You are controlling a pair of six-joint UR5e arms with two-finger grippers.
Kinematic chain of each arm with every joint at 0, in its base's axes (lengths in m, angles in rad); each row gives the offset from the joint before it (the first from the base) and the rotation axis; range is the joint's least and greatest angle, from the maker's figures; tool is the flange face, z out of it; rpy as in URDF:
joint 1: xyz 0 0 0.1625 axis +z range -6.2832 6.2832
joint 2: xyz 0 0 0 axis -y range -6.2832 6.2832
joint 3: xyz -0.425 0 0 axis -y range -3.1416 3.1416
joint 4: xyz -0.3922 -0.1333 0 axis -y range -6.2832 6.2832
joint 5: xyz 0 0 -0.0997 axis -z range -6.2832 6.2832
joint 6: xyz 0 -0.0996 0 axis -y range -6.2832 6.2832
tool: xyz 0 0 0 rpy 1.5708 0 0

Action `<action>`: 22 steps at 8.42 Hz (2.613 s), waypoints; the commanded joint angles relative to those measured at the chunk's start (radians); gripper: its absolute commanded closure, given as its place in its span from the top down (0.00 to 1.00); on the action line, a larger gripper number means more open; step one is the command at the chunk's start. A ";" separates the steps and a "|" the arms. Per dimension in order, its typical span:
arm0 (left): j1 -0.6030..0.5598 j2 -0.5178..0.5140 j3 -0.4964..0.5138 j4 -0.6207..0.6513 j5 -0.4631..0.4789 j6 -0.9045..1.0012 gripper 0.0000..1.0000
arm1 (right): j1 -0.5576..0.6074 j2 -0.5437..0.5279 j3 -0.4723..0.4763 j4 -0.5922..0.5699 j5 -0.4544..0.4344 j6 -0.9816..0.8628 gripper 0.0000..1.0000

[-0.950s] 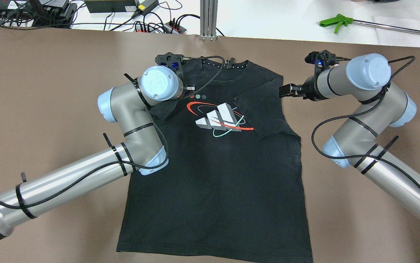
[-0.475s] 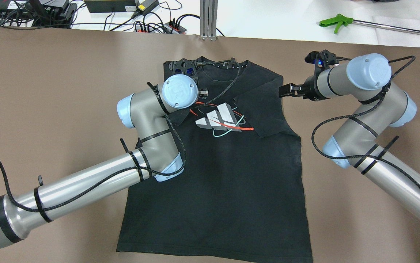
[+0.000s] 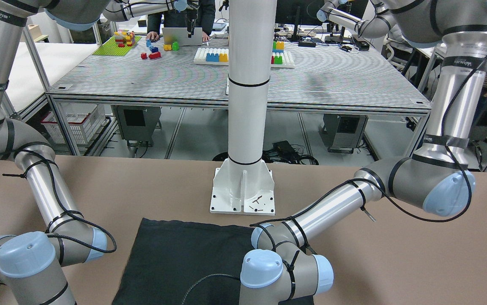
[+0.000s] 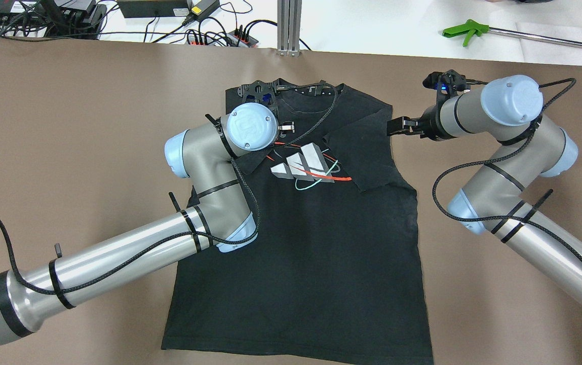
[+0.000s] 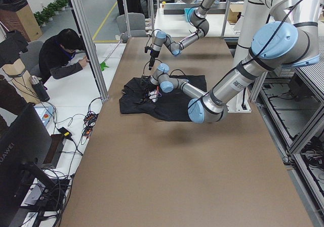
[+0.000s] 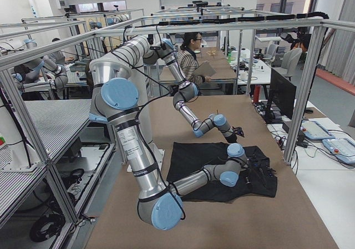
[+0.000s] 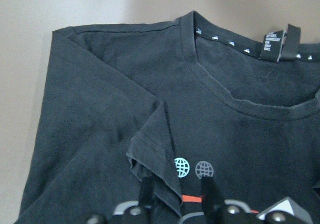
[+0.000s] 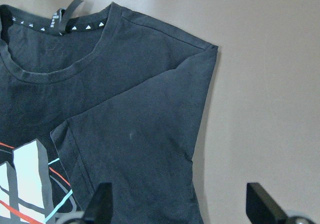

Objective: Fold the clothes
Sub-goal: 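Fold the sleeve with the left gripper inward over the shirt body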

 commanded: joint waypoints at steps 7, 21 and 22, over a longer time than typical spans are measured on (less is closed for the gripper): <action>-0.055 0.045 0.131 -0.302 -0.070 0.063 0.94 | -0.001 -0.001 0.010 -0.002 -0.005 0.012 0.94; -0.039 -0.116 0.163 -0.072 -0.058 -0.023 0.00 | 0.002 -0.030 0.033 -0.001 -0.005 0.014 0.94; -0.039 -0.111 0.163 -0.073 -0.047 -0.023 0.17 | 0.002 -0.036 0.044 -0.001 -0.005 0.015 0.94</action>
